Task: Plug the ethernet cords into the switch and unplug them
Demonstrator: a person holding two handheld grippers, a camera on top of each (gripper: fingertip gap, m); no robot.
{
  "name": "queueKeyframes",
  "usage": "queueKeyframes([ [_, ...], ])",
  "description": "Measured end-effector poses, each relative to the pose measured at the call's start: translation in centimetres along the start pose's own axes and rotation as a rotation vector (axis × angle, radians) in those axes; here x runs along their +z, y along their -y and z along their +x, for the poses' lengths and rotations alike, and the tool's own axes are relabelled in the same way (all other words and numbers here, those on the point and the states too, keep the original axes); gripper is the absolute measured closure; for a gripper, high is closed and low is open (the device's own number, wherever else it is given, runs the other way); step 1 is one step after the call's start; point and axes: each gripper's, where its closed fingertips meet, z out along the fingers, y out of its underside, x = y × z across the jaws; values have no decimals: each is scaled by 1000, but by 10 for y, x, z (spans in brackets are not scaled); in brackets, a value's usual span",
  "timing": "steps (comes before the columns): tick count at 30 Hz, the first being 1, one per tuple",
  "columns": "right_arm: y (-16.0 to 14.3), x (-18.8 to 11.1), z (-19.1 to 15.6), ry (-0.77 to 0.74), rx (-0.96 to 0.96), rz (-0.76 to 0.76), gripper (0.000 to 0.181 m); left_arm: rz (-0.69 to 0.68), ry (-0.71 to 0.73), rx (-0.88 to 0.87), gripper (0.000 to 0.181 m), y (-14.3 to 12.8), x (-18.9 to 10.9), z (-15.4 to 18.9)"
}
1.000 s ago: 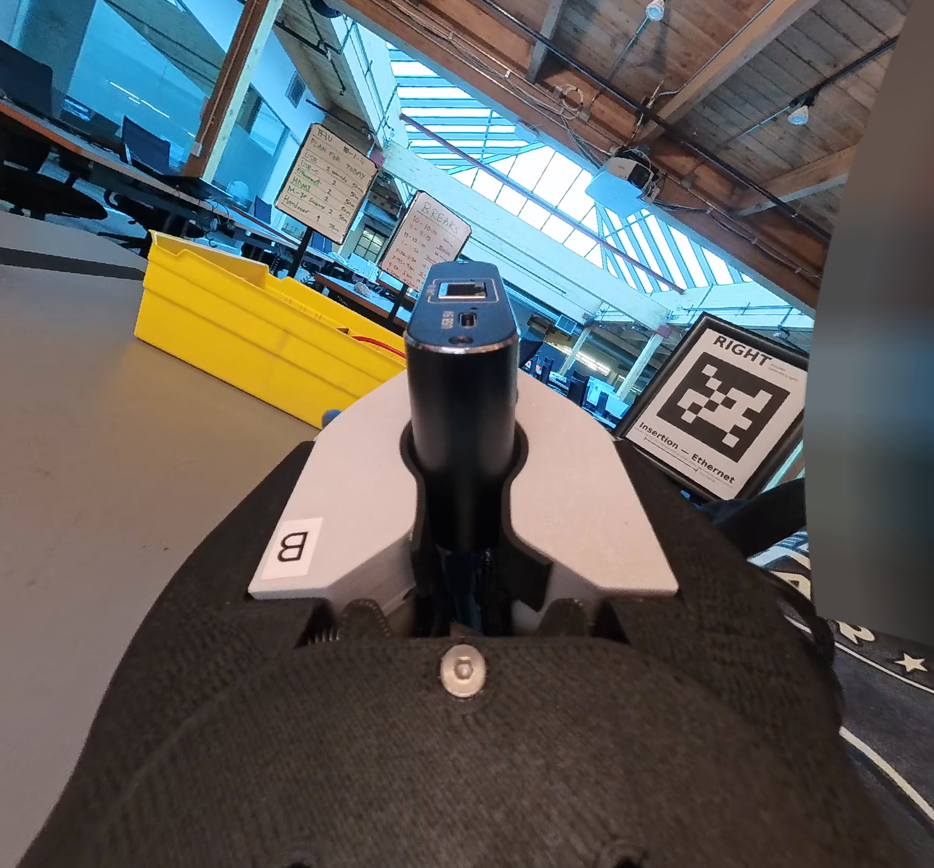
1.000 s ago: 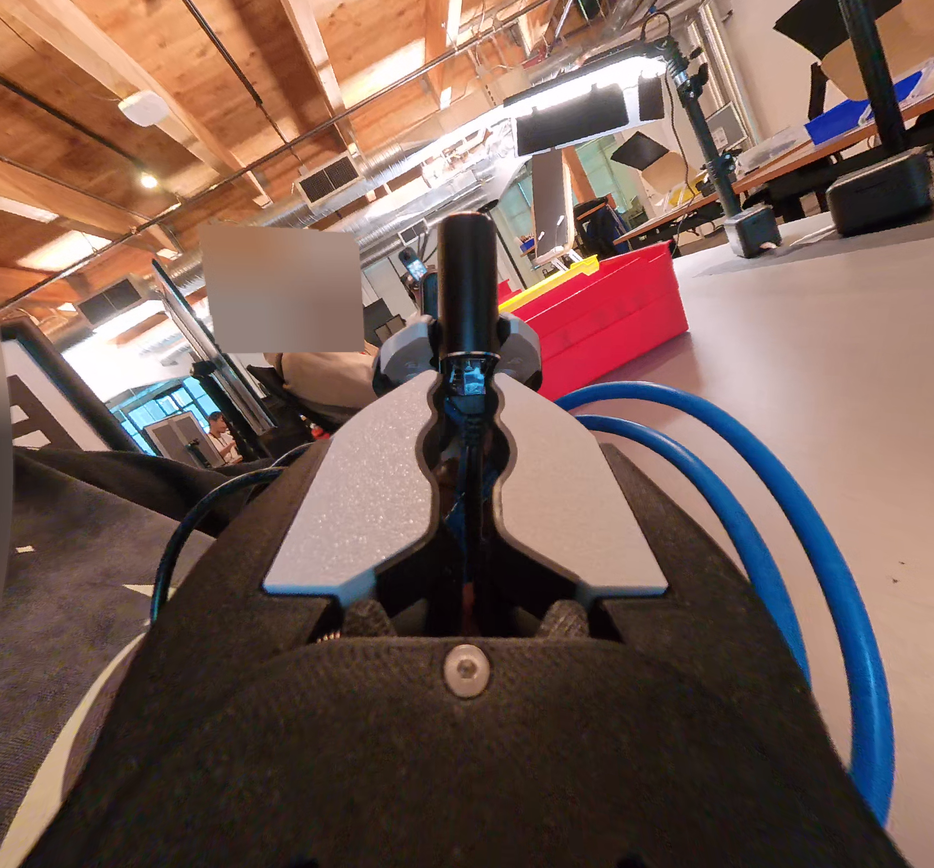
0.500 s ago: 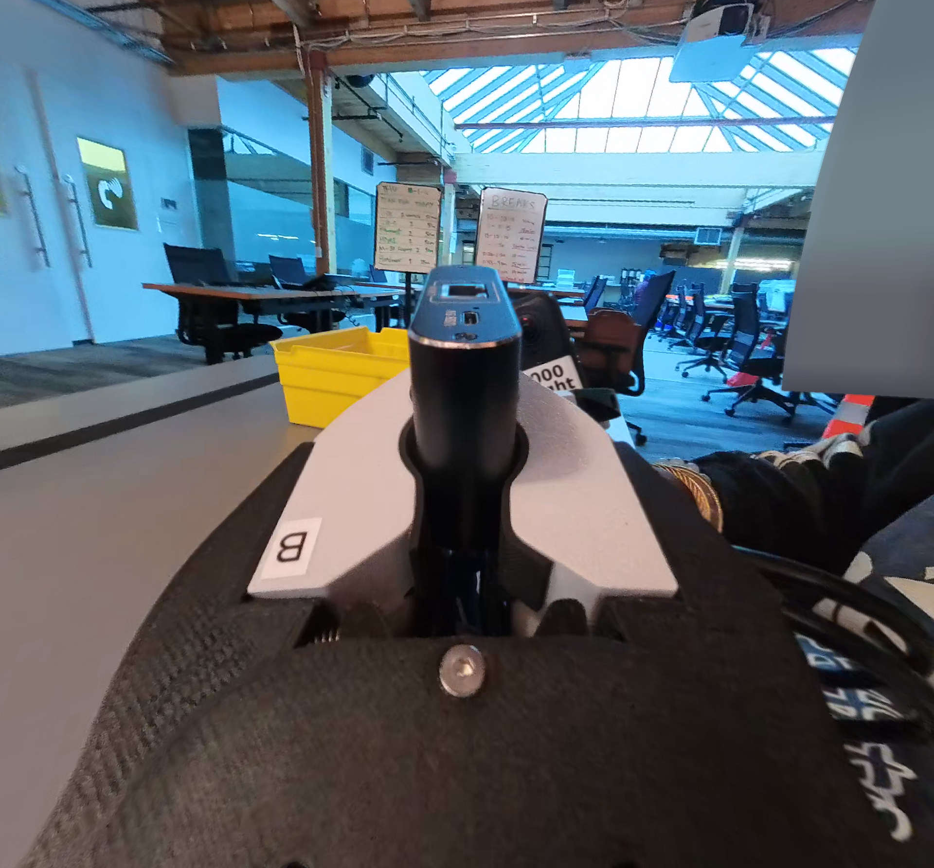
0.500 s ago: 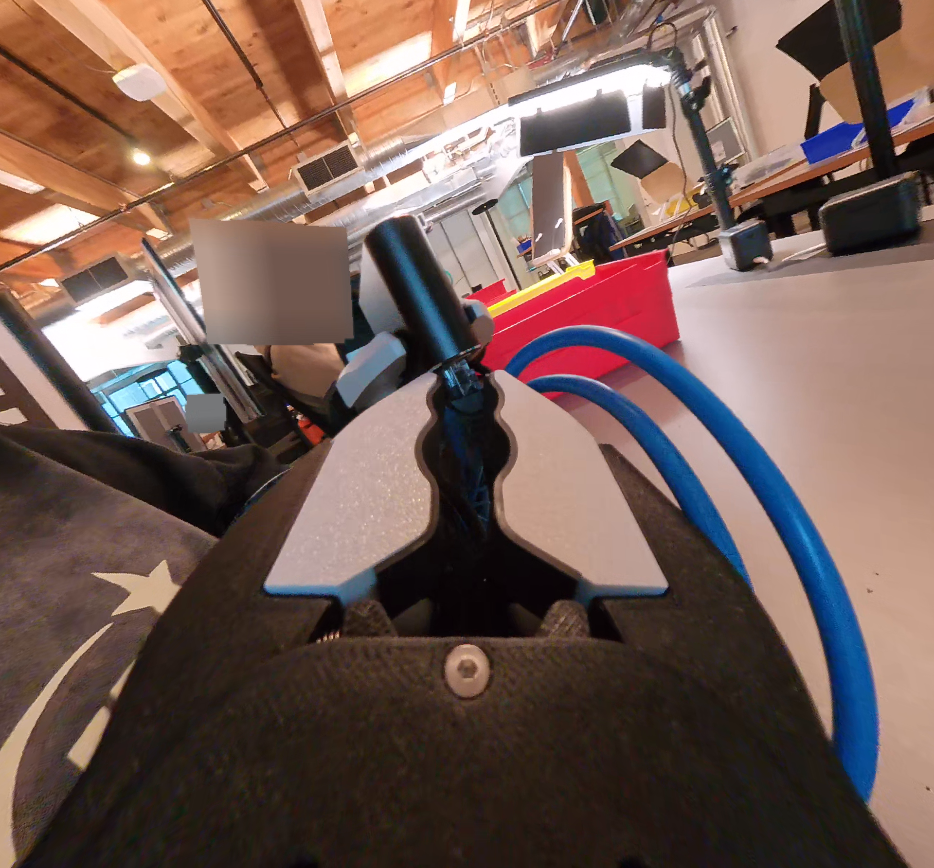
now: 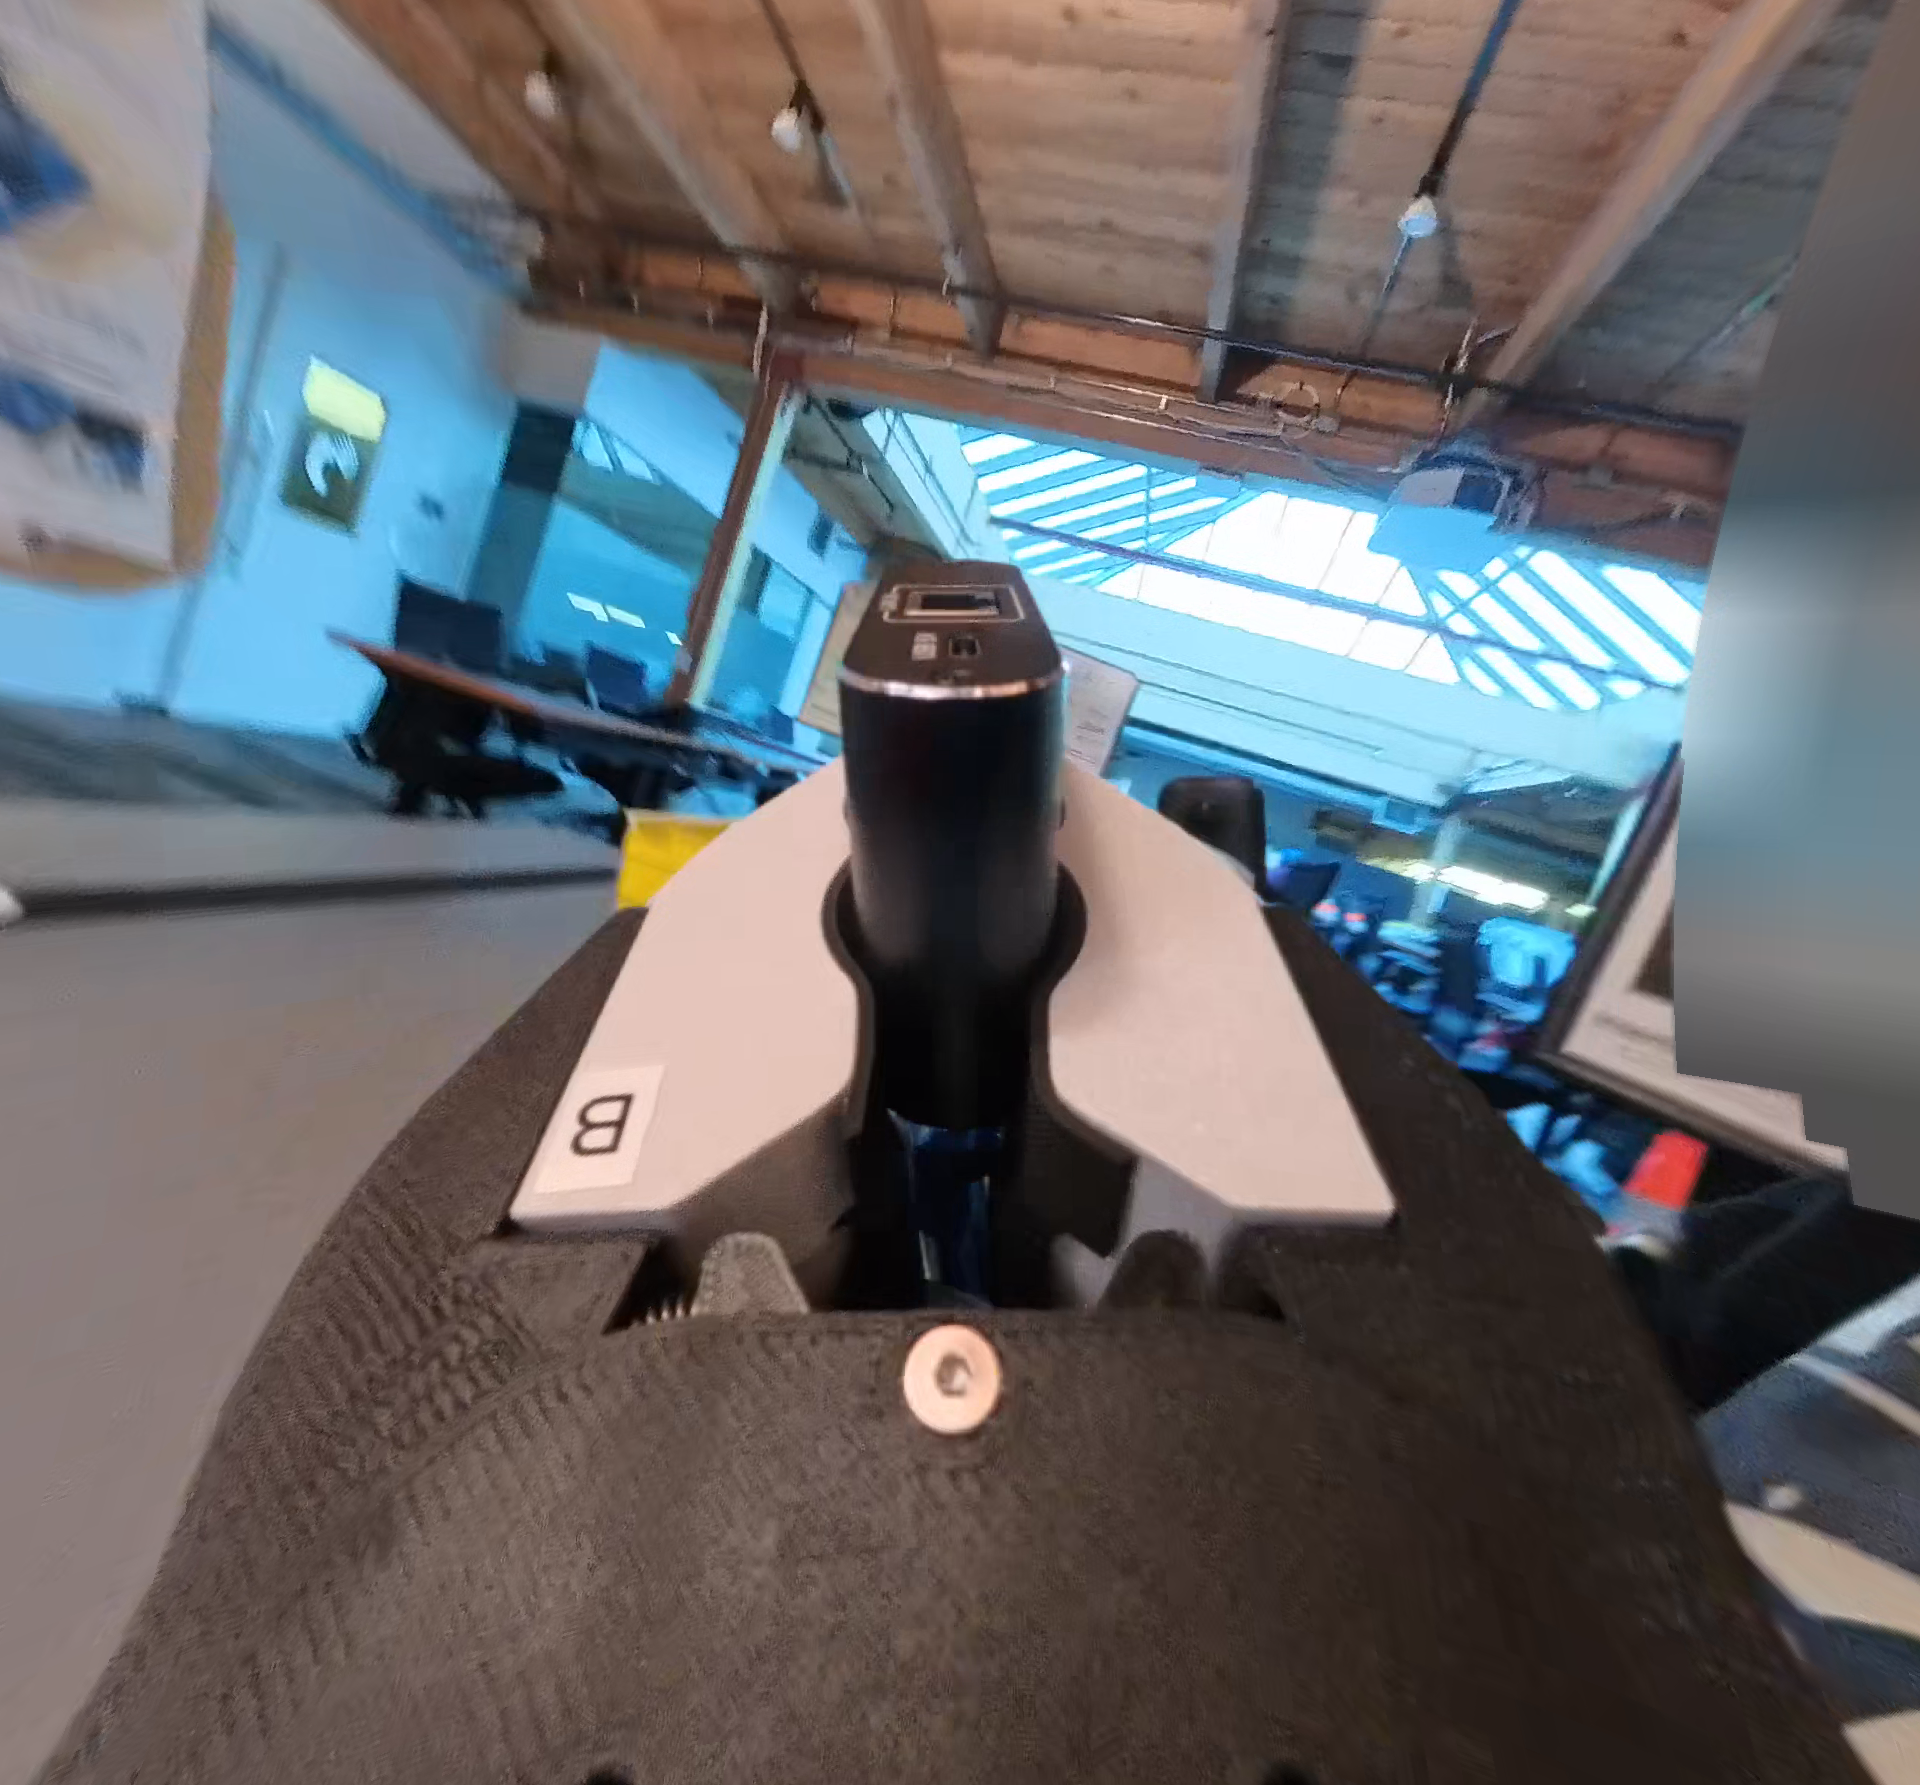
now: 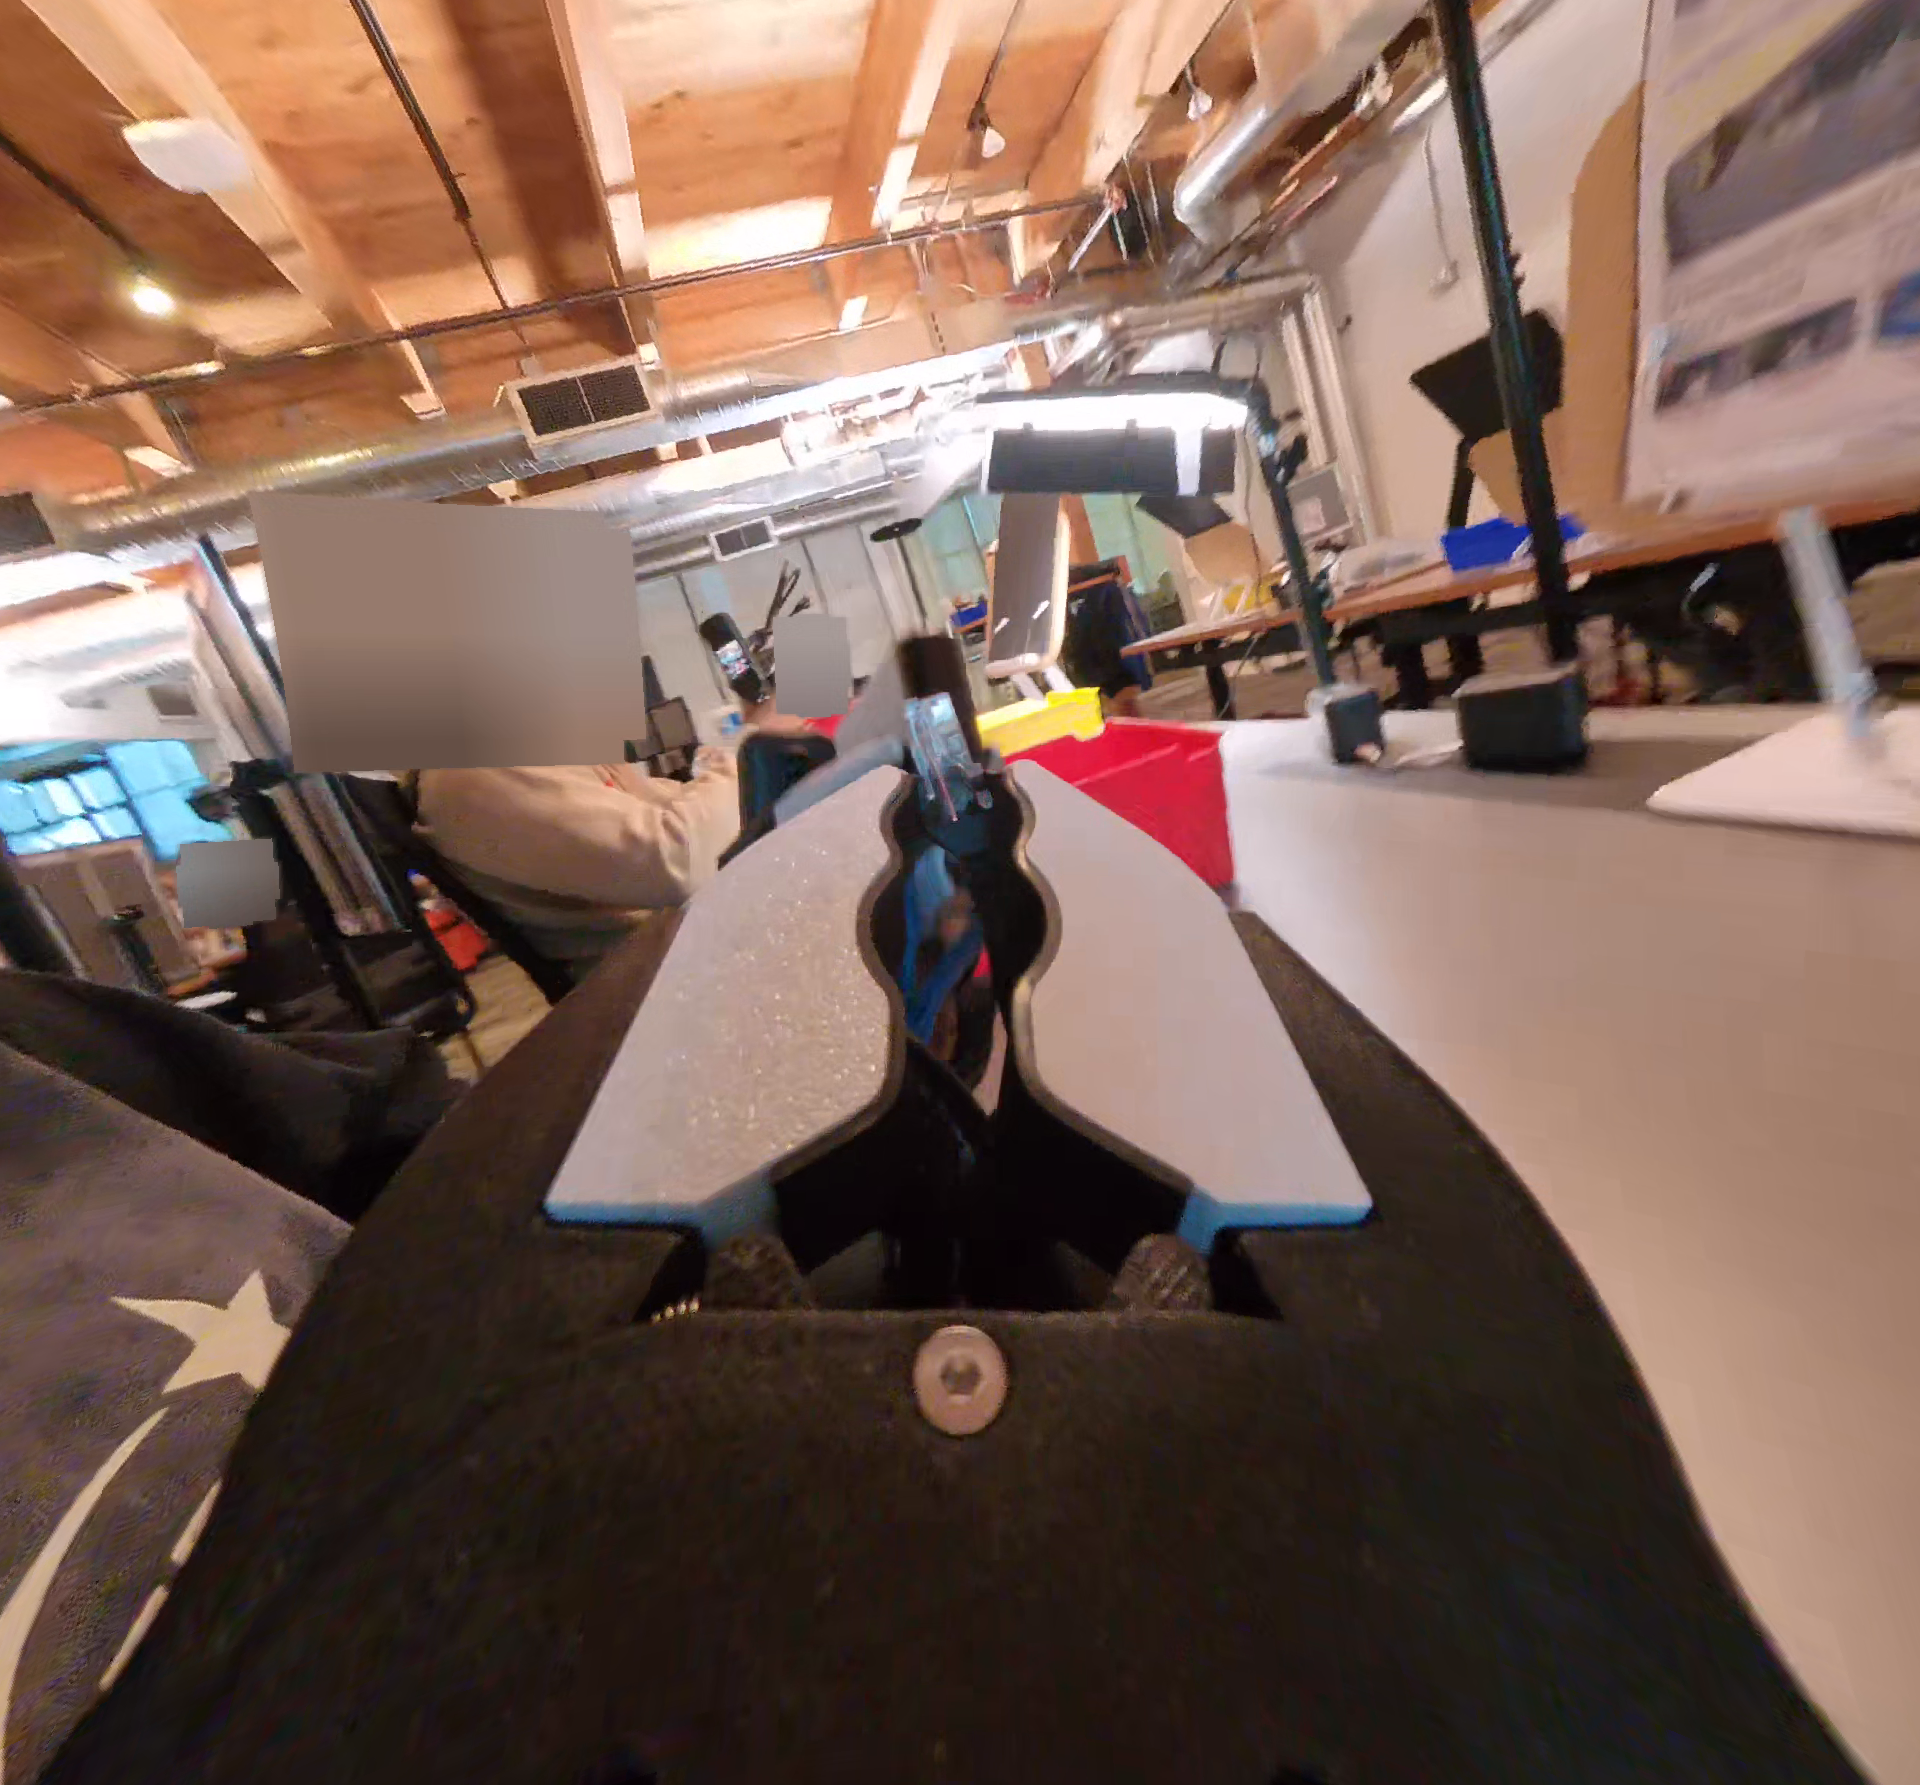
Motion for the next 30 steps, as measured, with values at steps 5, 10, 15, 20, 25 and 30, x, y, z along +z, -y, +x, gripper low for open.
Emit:
queueKeyframes([
  [5, 92, -30, -8, -65, -207, 78, 168, -71, -17, -106, 154, -21, 5, -1],
  [10, 184, -101, 1, -407, -666, 94, 168, -101, -40, -63, 154, -26, 7, 6],
  [15, 209, -179, 65, -832, -934, -52, 168, -130, -55, -49, 154, -32, 9, 10],
  [20, 182, -216, 141, -1042, -831, -245, 168, -173, -71, 58, 154, -38, 10, 18],
  [25, 134, -239, 199, -1203, -689, -528, 167, -184, -75, 68, 154, -40, 11, 20],
  [30, 96, -256, 226, -1222, -628, -754, 164, -174, -76, 59, 153, -38, 10, 20],
])
